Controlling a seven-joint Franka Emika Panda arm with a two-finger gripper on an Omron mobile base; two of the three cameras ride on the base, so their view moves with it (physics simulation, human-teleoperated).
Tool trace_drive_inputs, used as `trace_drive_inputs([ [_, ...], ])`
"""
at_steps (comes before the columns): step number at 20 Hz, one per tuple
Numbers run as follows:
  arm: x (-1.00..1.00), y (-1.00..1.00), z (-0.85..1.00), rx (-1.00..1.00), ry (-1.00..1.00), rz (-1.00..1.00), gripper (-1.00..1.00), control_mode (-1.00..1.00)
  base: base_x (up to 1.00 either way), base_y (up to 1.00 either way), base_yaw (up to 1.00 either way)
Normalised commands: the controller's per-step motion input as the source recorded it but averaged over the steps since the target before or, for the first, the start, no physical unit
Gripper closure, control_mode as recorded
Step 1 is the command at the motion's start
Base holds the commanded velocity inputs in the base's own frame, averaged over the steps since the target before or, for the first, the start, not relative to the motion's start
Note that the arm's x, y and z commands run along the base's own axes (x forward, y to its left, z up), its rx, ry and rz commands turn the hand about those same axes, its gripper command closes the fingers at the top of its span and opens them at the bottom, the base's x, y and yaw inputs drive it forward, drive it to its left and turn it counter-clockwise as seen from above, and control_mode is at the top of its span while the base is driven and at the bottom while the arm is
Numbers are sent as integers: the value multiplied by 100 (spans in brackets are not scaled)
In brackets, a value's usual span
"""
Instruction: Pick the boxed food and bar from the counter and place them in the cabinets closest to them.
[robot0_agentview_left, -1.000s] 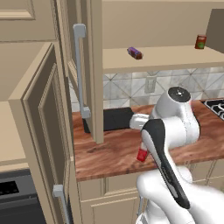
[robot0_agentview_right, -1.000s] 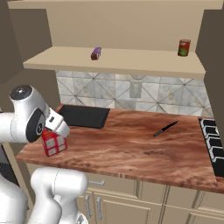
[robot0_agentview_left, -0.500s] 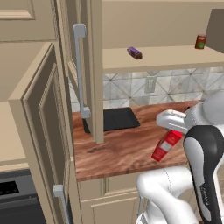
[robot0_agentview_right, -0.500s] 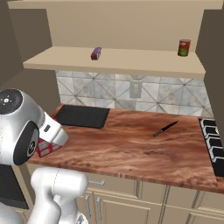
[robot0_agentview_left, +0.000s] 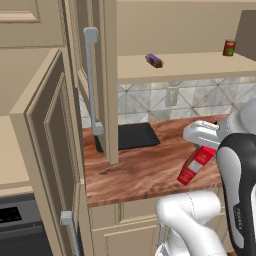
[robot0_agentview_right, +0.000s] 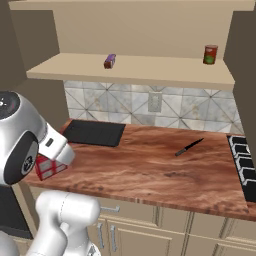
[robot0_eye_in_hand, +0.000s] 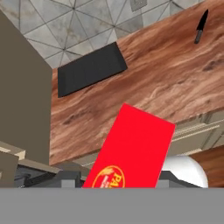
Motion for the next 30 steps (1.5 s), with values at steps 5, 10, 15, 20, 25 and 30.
trace_drive_inputs([
  [5, 0, 0, 0, 0, 0, 0, 100, 100, -49, -3, 4],
  [10, 0, 0, 0, 0, 0, 0, 100, 100, -76, -13, 7],
  [15, 0, 0, 0, 0, 0, 0, 100, 100, -74, -13, 6],
  [20, 0, 0, 0, 0, 0, 0, 100, 100, -67, -4, 4],
  [25, 0, 0, 0, 0, 0, 0, 100, 100, -41, 12, 5],
  [30, 0, 0, 0, 0, 0, 0, 100, 100, -31, 43, 3],
])
